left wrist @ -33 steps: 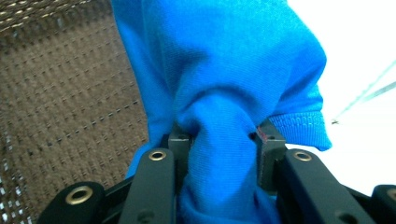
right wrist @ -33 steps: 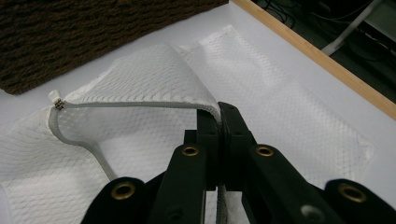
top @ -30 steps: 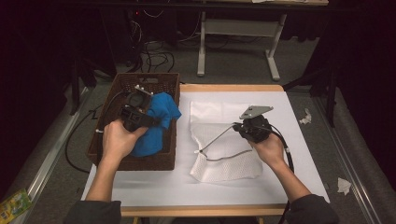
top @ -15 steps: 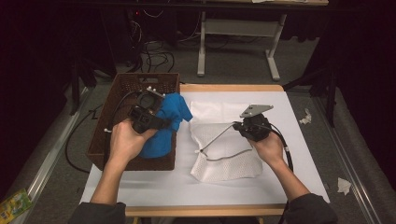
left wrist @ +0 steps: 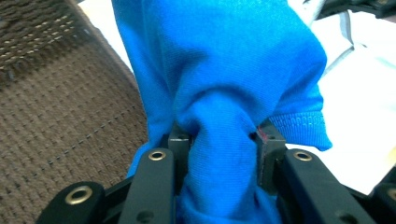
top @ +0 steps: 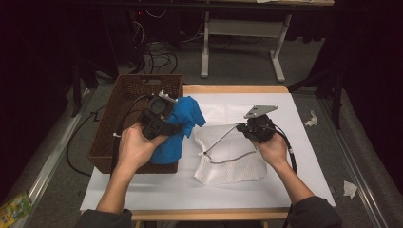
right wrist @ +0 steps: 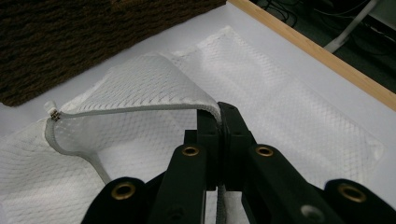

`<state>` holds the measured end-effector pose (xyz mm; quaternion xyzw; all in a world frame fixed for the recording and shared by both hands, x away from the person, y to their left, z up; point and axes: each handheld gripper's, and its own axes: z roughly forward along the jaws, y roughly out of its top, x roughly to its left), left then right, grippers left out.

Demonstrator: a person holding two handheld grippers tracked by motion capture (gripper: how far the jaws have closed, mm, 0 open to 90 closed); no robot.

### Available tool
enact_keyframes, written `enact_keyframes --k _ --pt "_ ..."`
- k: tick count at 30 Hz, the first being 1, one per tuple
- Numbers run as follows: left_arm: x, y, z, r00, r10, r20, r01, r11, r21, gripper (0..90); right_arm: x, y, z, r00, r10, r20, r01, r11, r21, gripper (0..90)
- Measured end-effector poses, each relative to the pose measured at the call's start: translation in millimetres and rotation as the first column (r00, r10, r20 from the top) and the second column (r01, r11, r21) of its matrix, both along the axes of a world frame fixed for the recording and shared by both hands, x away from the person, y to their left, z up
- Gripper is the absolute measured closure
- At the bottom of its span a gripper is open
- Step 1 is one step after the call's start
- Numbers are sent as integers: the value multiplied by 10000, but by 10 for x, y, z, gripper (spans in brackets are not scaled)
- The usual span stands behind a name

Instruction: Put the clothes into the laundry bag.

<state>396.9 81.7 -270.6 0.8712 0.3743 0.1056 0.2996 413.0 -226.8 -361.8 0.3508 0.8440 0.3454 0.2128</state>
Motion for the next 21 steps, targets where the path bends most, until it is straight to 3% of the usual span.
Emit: enact_keyframes --k 13,21 --pt "-163 -220 -8 9969 -764 163 763 9971 47 670 14 -8 -11 10000 -11 2 11 9999 115 894" --pt "-220 -352 -77 9927 -1208 48 1208 9927 38 670 28 -10 -20 10000 -69 -69 70 9998 171 894"
